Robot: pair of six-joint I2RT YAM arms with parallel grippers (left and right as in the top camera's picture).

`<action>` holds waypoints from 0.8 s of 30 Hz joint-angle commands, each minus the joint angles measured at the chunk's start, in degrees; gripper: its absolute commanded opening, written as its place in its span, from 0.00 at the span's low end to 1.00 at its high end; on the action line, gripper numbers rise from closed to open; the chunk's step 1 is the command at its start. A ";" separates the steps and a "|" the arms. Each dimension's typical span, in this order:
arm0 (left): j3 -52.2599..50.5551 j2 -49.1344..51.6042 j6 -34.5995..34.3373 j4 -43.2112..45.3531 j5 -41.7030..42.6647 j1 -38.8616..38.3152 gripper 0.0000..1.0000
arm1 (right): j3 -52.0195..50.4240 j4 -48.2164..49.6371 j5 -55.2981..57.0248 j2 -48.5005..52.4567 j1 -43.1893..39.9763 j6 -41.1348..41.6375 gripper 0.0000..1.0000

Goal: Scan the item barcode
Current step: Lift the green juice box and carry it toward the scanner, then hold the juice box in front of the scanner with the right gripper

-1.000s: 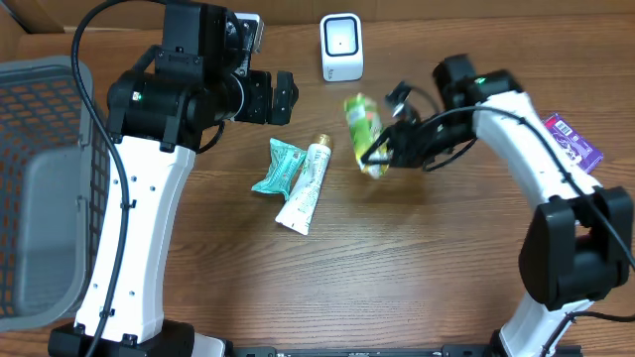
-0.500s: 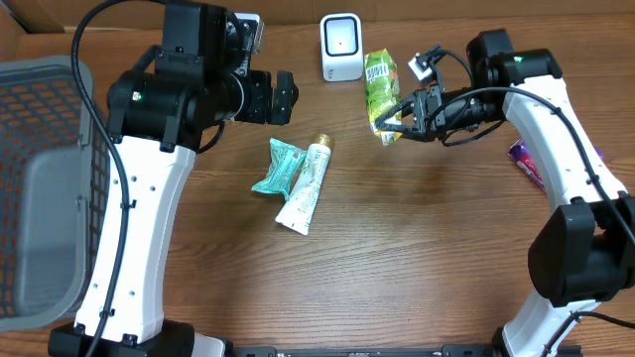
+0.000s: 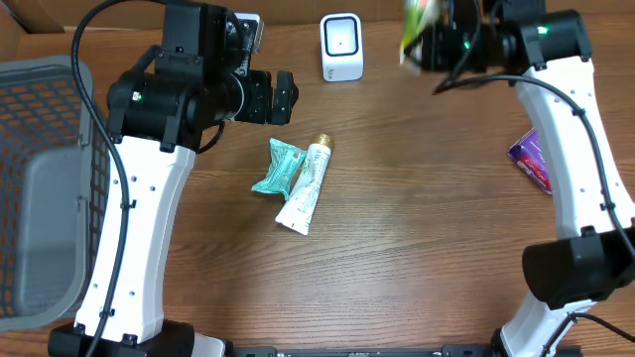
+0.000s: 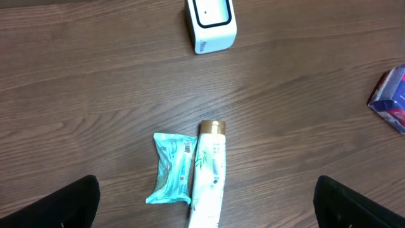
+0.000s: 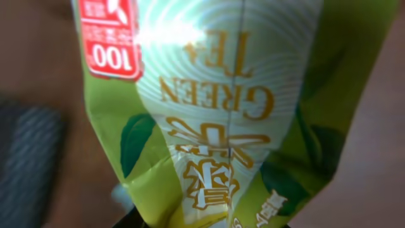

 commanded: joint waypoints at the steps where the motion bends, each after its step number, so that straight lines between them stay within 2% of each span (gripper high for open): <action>1: 0.17 0.50 0.63 0.07 0.44 -0.04 1.00 | 2.32 4.72 29.46 -1.20 4.94 1.75 0.04; 9: 0.17 0.50 0.63 0.07 0.42 -0.02 1.00 | 2.29 19.02 46.71 8.87 12.48 -13.92 0.04; 16: 0.17 0.50 0.63 0.07 0.44 -0.07 1.00 | 2.27 29.59 47.65 17.40 12.74 -31.39 0.04; 24: 0.17 0.50 0.63 0.07 0.44 0.00 1.00 | 2.27 41.05 58.55 26.36 14.88 -52.02 0.04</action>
